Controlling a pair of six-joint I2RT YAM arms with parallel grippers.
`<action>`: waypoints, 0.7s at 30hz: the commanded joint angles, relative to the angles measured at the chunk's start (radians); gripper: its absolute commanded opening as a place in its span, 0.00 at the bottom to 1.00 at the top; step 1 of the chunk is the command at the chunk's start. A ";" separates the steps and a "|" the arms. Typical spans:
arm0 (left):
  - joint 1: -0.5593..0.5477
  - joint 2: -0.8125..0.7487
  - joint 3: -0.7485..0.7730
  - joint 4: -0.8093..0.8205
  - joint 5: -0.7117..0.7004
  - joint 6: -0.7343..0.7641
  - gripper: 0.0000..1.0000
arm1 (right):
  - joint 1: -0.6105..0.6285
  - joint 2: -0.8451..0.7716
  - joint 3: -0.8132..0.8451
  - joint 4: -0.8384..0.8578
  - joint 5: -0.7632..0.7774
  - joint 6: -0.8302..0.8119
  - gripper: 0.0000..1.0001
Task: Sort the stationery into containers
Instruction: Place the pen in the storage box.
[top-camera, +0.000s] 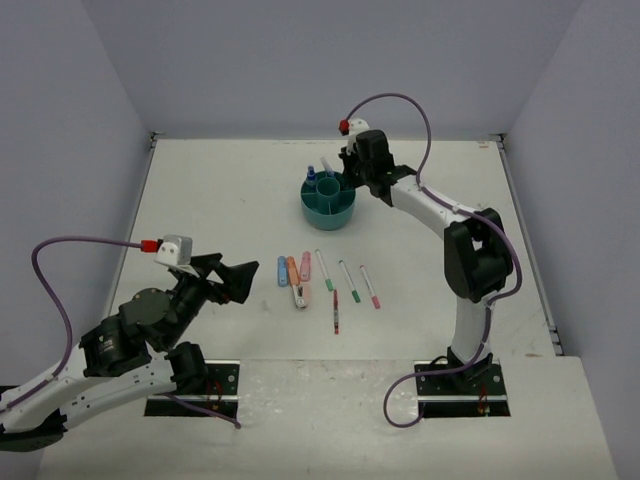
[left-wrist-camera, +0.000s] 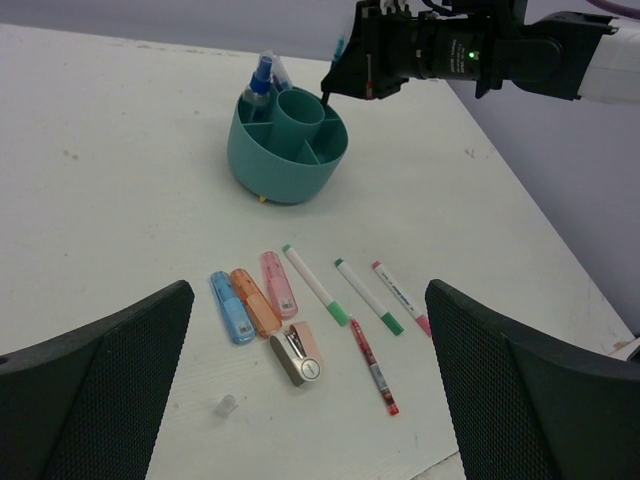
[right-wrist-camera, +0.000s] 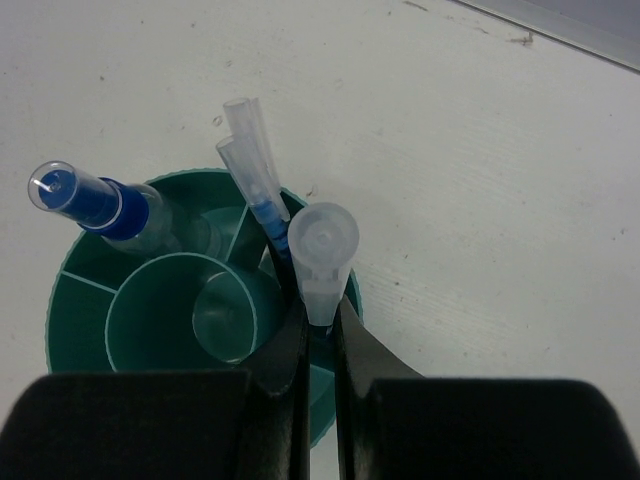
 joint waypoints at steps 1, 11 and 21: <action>-0.002 -0.029 0.000 0.007 0.033 0.040 1.00 | 0.007 0.011 0.065 -0.012 -0.022 -0.020 0.17; -0.001 -0.042 -0.004 0.007 0.024 0.037 1.00 | 0.028 -0.065 0.074 -0.042 -0.021 -0.017 0.49; -0.002 0.092 0.033 -0.133 -0.202 -0.151 1.00 | 0.045 -0.333 -0.024 -0.130 -0.021 0.085 0.49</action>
